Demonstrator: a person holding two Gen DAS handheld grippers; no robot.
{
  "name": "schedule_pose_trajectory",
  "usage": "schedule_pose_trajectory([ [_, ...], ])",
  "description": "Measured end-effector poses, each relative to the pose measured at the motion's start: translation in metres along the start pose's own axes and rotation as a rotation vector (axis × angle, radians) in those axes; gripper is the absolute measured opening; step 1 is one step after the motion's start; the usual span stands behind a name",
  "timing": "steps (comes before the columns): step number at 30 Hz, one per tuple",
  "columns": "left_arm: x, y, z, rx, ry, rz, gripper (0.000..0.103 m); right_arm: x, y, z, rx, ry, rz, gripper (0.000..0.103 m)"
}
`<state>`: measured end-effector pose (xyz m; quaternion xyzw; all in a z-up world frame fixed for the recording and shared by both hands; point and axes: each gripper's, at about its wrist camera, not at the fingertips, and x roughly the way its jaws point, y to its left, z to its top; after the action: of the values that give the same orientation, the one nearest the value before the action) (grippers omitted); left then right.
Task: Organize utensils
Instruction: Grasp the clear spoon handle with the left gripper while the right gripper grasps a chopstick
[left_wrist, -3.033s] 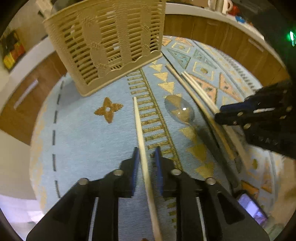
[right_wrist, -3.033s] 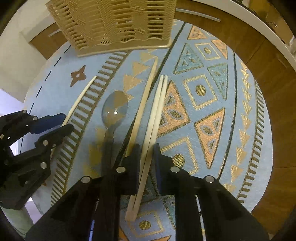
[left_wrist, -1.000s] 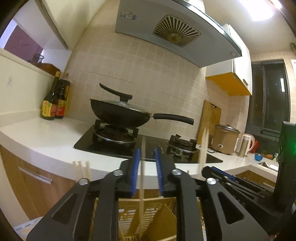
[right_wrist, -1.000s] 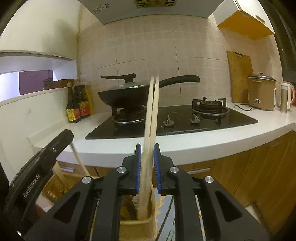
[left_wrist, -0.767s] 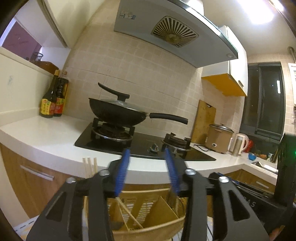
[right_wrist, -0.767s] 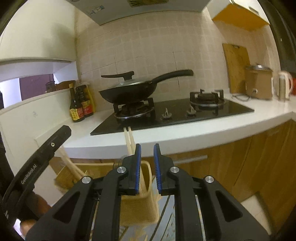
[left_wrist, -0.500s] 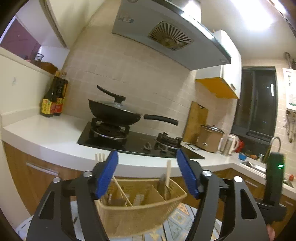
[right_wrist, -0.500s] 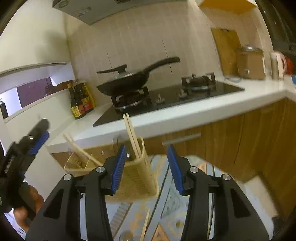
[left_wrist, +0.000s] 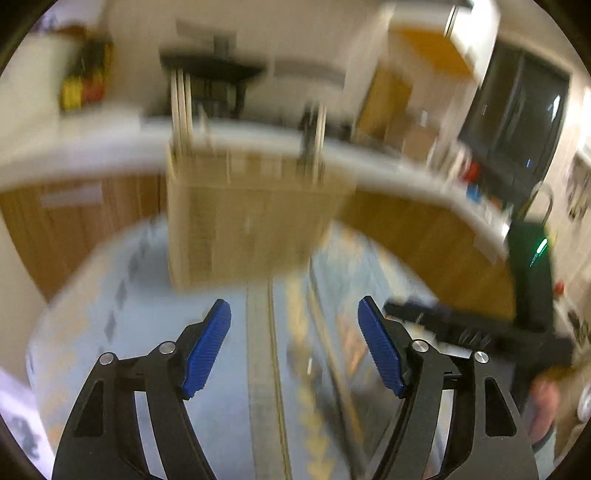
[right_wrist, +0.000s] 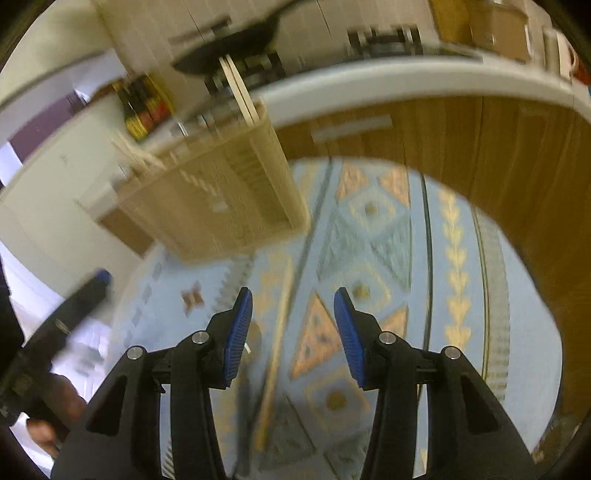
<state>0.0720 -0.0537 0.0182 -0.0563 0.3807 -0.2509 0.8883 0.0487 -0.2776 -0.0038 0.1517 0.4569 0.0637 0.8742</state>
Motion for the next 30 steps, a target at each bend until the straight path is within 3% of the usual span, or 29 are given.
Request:
schedule_pose_trajectory([
  [2, 0.016, 0.003, -0.012, -0.014, 0.072, 0.005, 0.068, 0.005, -0.008, -0.014, 0.023, 0.034, 0.021, 0.043],
  [5, 0.035, 0.007, -0.028, -0.043, 0.165, -0.017, 0.059, 0.010, -0.018, -0.029, 0.052, 0.060, 0.049, 0.043],
  [9, 0.051, -0.002, -0.042, -0.013, 0.234, -0.007, 0.040, 0.009, -0.024, -0.040, 0.065, 0.073, 0.048, 0.043],
  [12, 0.059, -0.013, -0.050, 0.025, 0.259, 0.014, 0.032, 0.007, -0.022, -0.041, 0.066, 0.083, 0.049, 0.042],
  [21, 0.069, -0.047, -0.055, 0.152, 0.264, 0.138, 0.030, 0.006, -0.009, -0.039, -0.032, 0.094, -0.036, 0.039],
  [24, 0.074, -0.055, -0.054, 0.197, 0.262, 0.192, 0.016, 0.005, -0.012, -0.038, -0.038, 0.111, -0.029, 0.038],
  [30, 0.070, -0.045, -0.046, 0.167, 0.267, 0.142, 0.002, 0.017, -0.006, -0.032, -0.019, 0.163, 0.039, 0.038],
])
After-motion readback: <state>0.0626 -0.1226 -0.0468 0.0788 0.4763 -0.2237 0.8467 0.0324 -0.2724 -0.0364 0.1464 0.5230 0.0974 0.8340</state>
